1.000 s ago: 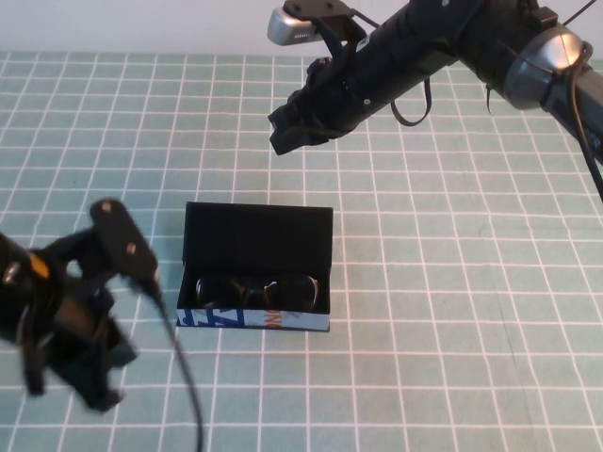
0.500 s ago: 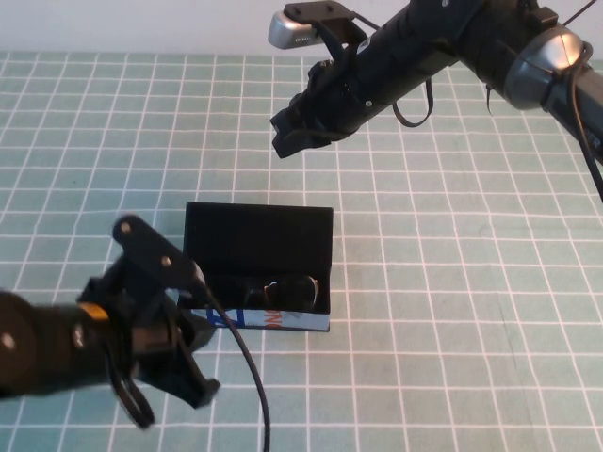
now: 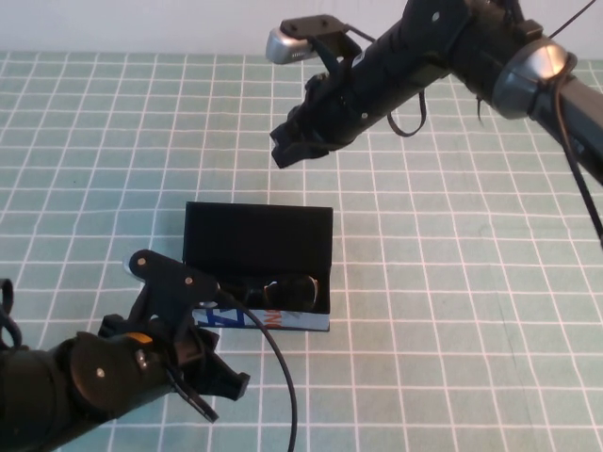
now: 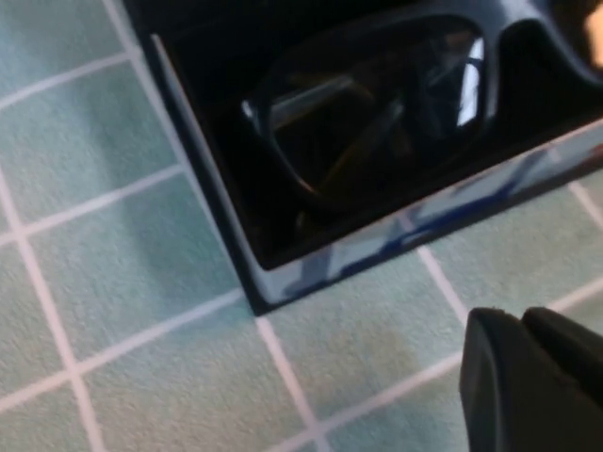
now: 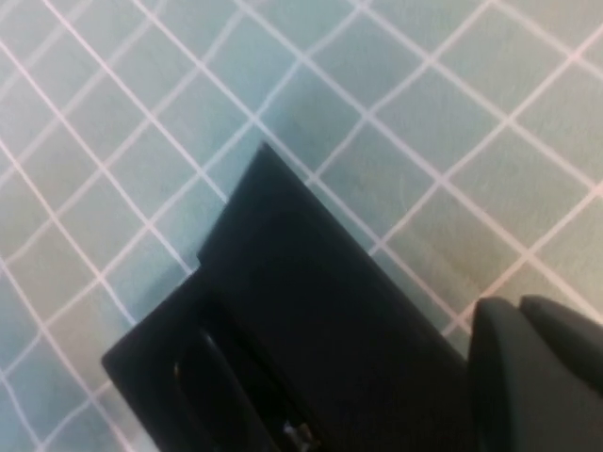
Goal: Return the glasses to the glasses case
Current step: Close the glasses case
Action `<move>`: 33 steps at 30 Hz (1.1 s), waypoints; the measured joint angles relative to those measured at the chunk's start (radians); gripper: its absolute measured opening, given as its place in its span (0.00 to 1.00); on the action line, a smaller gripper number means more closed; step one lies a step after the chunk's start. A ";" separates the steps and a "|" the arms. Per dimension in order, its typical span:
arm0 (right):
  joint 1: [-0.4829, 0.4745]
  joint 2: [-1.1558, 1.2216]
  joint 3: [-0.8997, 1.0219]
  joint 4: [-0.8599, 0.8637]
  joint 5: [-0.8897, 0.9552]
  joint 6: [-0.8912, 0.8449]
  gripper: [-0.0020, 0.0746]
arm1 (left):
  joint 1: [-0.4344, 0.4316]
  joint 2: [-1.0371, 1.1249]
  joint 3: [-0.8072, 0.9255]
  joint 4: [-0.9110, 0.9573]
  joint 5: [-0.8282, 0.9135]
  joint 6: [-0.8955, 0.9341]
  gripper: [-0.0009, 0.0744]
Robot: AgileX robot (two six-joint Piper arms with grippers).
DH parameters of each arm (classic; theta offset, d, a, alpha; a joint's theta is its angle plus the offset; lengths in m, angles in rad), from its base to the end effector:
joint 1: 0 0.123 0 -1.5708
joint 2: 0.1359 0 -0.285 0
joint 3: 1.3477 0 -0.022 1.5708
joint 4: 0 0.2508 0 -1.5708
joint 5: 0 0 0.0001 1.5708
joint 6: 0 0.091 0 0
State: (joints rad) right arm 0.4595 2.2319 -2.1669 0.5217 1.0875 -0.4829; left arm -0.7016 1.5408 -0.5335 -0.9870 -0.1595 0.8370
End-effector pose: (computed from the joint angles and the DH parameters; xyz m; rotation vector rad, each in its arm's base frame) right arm 0.4284 0.2568 0.2808 -1.0161 2.3489 0.6778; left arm 0.2065 -0.1588 0.1535 0.6022 2.3296 -0.2364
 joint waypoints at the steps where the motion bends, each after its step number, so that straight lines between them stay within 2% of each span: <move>1: 0.000 0.010 0.000 0.000 0.002 -0.002 0.01 | 0.000 0.004 0.000 0.006 -0.009 -0.001 0.01; 16: 0.000 0.109 0.000 -0.017 -0.015 -0.006 0.01 | -0.001 0.008 -0.049 0.095 -0.046 -0.009 0.01; 24: 0.000 0.116 0.000 -0.017 -0.021 -0.006 0.01 | -0.001 0.084 -0.061 0.150 -0.081 -0.121 0.01; 33: 0.000 0.116 0.000 0.034 -0.010 -0.008 0.01 | -0.002 0.106 -0.080 0.187 -0.108 -0.165 0.01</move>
State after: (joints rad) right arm 0.4595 2.3476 -2.1669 0.5562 1.0771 -0.4910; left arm -0.7036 1.6468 -0.6132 -0.7996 -0.2674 0.6715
